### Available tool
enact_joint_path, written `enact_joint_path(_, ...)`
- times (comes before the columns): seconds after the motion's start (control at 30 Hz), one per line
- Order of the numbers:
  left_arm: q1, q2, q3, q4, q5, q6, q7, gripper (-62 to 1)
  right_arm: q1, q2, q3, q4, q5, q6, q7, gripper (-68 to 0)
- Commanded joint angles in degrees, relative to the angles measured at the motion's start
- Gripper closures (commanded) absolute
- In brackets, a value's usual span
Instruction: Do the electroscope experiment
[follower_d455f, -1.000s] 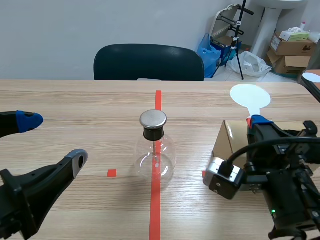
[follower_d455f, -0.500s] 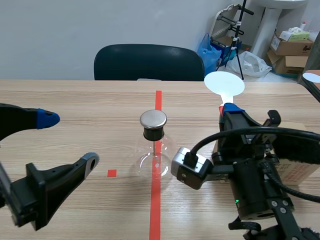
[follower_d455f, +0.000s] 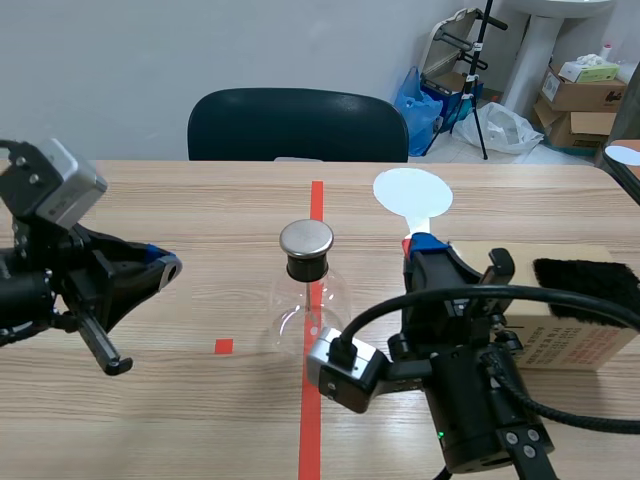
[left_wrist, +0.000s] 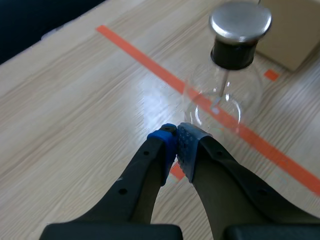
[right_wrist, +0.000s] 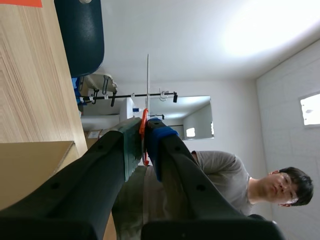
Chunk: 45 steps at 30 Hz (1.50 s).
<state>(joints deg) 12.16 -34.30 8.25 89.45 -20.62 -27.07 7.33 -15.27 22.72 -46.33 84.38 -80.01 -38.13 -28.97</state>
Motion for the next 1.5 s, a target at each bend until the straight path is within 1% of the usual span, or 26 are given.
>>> enact_joint_path(0.0,-1.8,0.6,1.6,-4.2,0.9,-2.2,-4.7,-3.2,0.8,0.9,0.3,0.4,0.8,-0.1,-0.1,-0.9)
enact_joint_path(0.03,-3.2,1.1,2.5,-7.6,2.5,-3.2,-7.5,-3.2,0.8,1.0,0.3,0.4,1.2,0.2,-0.1,-0.9)
enact_joint_path(0.1,-6.2,2.4,4.3,-14.7,6.2,-3.5,-12.2,-3.3,0.8,1.1,0.3,0.4,1.6,0.2,-0.1,-0.9)
enact_joint_path(0.13,-7.6,3.2,5.0,-18.1,8.0,-4.2,-14.4,-3.9,0.8,1.3,0.3,0.4,1.9,0.2,0.0,-0.9)
enact_joint_path(0.23,-11.3,5.1,7.1,-26.9,13.2,-7.8,-21.4,-4.0,0.8,1.7,0.3,0.4,2.5,0.5,0.5,-0.9)
enact_joint_path(0.33,-14.1,6.7,9.0,-33.0,17.0,-9.9,-27.3,-4.1,0.8,1.9,0.3,0.4,2.9,0.5,0.7,-0.9)
enact_joint_path(0.43,-15.9,7.8,10.8,-36.1,19.8,-11.5,-30.6,-4.1,0.8,1.9,0.3,0.4,3.4,0.5,1.2,-0.9)
enact_joint_path(0.57,-16.8,8.9,13.2,-37.0,19.8,-11.5,-31.4,-4.1,0.8,1.9,0.3,0.4,3.8,0.5,1.5,-0.9)
enact_joint_path(0.7,-17.0,10.2,13.8,-37.0,19.8,-11.0,-32.4,-4.1,0.8,1.9,0.3,0.6,4.4,0.5,2.2,-0.9)
enact_joint_path(0.9,-17.0,11.6,13.9,-37.0,19.7,-6.6,-32.4,-4.1,0.8,1.9,0.3,1.1,4.1,0.5,2.2,-0.9)
enact_joint_path(1.03,-17.0,11.7,13.9,-37.0,19.7,-6.5,-33.4,-4.1,0.8,1.9,0.3,1.1,3.7,0.5,2.2,-0.9)
enact_joint_path(1.47,-17.0,11.8,13.9,-37.0,19.6,-6.6,-33.3,-4.1,0.8,1.9,0.3,1.1,3.7,0.5,2.1,-0.9)
